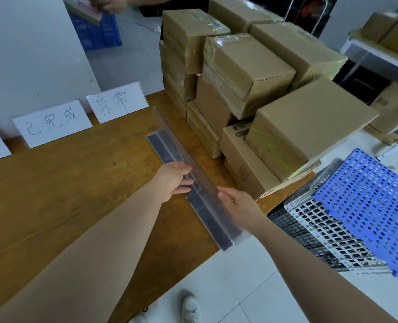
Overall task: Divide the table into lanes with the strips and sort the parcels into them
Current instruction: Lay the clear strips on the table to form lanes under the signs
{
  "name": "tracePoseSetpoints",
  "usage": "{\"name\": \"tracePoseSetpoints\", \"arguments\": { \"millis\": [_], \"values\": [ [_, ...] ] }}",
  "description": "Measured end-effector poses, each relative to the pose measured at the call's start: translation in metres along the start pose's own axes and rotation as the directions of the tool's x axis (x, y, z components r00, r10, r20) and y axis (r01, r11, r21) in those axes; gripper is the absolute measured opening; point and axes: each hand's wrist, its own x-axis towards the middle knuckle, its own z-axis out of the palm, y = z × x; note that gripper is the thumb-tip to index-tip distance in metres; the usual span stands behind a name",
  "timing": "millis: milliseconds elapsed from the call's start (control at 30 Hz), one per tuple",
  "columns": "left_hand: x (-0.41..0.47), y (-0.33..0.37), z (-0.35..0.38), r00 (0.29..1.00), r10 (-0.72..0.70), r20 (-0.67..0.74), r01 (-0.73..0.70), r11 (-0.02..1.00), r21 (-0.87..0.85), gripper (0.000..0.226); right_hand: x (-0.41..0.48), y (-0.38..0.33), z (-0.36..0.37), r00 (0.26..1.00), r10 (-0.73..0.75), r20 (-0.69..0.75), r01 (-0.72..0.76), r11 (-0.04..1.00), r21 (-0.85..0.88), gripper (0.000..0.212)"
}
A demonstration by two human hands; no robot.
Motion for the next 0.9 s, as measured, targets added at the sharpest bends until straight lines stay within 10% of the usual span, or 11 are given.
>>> {"name": "tracePoseSetpoints", "arguments": {
  "millis": [600,733,800,900],
  "values": [
    [-0.008,0.013,-0.001,0.974,0.006,-0.226,0.021,0.993,0.118,0.005,-0.021,-0.011,-0.001,0.998,-0.049,-0.036,0.044,0.991,-0.126,0.072],
    [-0.010,0.012,-0.004,0.958,0.110,-0.264,-0.076,0.988,0.134,0.071,-0.024,-0.014,0.004,0.996,-0.079,-0.030,0.076,0.991,-0.111,0.051],
    [-0.011,0.007,-0.006,0.947,0.191,-0.256,-0.129,0.962,0.240,0.085,-0.024,-0.011,0.008,0.995,-0.100,-0.013,0.099,0.990,-0.102,0.038],
    [-0.017,0.000,-0.015,0.910,0.367,-0.192,-0.193,0.785,0.589,0.040,-0.024,-0.008,0.010,0.989,-0.117,-0.086,0.113,0.992,-0.052,0.037]
  ]
}}
